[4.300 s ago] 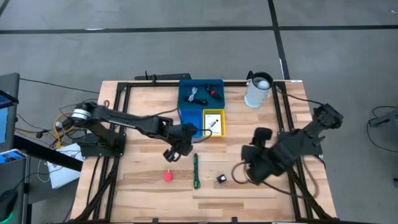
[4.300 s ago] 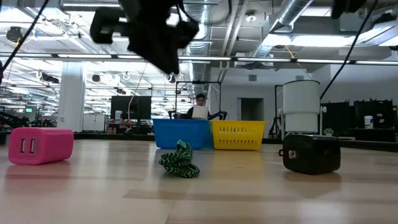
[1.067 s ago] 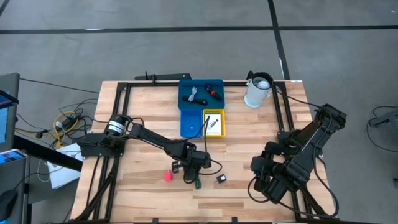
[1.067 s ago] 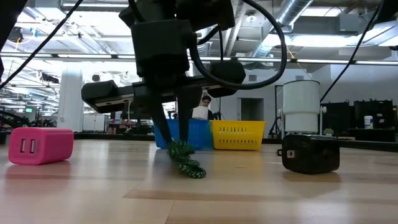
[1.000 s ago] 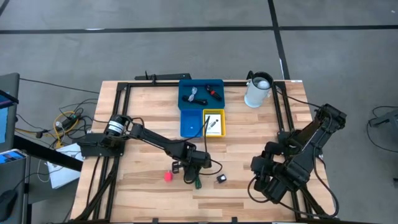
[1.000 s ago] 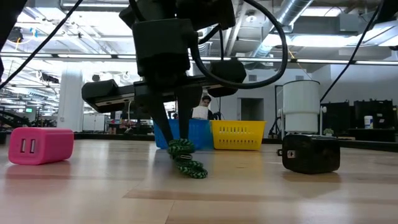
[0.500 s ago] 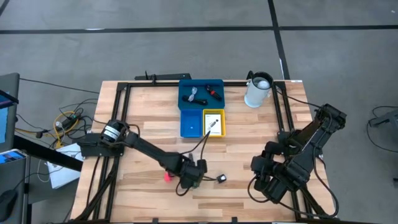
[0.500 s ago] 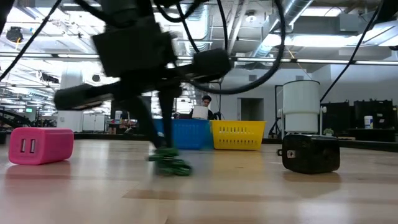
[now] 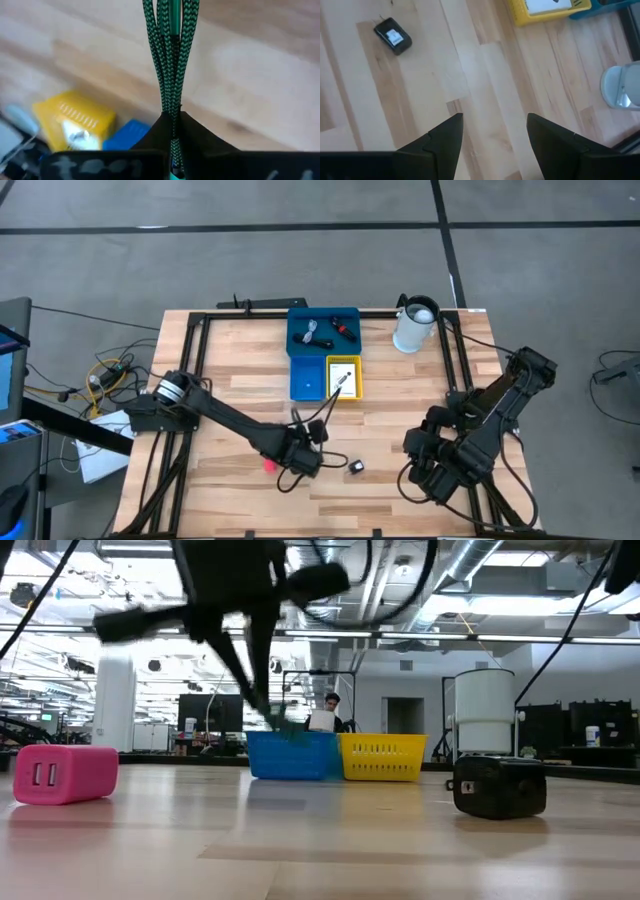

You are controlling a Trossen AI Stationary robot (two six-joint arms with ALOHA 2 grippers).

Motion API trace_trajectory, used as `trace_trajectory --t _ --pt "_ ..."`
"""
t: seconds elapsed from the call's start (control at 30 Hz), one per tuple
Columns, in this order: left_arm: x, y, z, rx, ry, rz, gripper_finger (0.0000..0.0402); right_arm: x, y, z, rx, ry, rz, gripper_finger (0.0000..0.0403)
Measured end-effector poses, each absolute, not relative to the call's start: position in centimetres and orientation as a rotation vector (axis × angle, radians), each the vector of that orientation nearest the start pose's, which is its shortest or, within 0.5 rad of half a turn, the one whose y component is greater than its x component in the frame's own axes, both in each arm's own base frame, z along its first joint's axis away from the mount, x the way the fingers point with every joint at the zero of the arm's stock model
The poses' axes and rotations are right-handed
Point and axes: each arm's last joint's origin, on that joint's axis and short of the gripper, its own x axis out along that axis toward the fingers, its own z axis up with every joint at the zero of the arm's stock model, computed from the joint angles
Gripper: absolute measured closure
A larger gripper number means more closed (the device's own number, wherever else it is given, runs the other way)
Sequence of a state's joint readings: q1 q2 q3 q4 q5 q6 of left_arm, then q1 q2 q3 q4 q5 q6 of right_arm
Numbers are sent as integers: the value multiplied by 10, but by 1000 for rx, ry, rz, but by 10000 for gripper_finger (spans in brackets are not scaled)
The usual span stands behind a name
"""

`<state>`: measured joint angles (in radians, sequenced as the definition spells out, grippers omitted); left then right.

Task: Pick and place items into bin
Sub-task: Put the green charger cable into the dark blue bin

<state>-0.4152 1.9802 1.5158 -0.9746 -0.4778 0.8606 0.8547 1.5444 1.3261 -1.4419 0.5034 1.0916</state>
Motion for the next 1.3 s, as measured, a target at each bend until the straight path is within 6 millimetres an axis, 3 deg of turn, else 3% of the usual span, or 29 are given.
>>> trace_trajectory --t 0.17,0.33,0.5,0.67,0.8,1.07,1.3 --pt "360 -136 234 1355 1349 -434 401 178 183 273 -112 1193 -442 188" --pt "365 -113 275 1327 1414 -311 401 178 183 270 -91 1187 -448 188" --pt "372 -75 311 1230 1446 -191 401 179 185 270 -69 1173 -440 188" --pt "380 -21 337 1118 1445 -61 401 181 184 270 -18 1121 -497 188" --pt "382 32 348 1036 1462 15 401 185 180 270 15 1104 -534 188" --pt "378 133 350 874 1398 97 401 201 171 270 131 1065 -585 188" --pt "375 184 344 791 1231 90 401 217 160 271 214 1030 -620 188"
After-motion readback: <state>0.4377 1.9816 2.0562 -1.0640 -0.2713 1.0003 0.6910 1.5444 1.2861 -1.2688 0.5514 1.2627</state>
